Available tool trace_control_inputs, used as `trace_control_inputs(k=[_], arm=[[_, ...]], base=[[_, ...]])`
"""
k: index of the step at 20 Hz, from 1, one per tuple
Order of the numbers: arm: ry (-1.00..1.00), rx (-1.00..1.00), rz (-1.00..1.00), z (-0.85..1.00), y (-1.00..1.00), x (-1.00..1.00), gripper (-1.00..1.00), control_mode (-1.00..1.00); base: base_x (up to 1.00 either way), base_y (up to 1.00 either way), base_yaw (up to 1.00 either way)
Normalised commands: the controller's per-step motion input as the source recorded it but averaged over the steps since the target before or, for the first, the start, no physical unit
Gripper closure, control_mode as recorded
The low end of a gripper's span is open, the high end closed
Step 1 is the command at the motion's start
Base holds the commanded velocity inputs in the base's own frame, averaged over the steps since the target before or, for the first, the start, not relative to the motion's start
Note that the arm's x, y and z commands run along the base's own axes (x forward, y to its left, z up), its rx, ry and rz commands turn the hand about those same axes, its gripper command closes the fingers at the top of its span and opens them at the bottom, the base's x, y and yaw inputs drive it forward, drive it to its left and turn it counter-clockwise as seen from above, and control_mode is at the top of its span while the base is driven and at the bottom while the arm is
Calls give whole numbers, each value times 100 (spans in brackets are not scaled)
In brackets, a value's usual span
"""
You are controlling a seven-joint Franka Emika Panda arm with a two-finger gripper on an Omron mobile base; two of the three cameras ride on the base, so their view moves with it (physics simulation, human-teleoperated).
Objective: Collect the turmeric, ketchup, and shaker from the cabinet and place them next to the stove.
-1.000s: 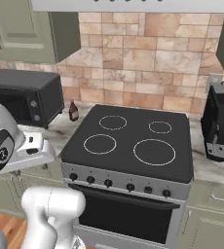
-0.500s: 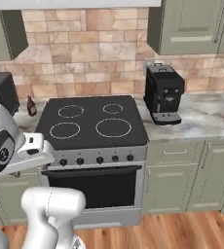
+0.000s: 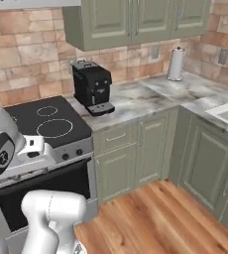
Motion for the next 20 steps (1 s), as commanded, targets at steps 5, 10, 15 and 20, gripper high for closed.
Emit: trace_control_inputs(k=[5, 10, 15, 20], arm=[[0, 0, 0, 0, 0, 0, -100, 100], [0, 0, 0, 0, 0, 0, -100, 100], [0, 0, 0, 0, 0, 0, -100, 100], [0, 0, 0, 0, 0, 0, -100, 100]], base=[[0, -88, -51], [0, -100, -46], [0, -100, -44], [0, -100, -43]])
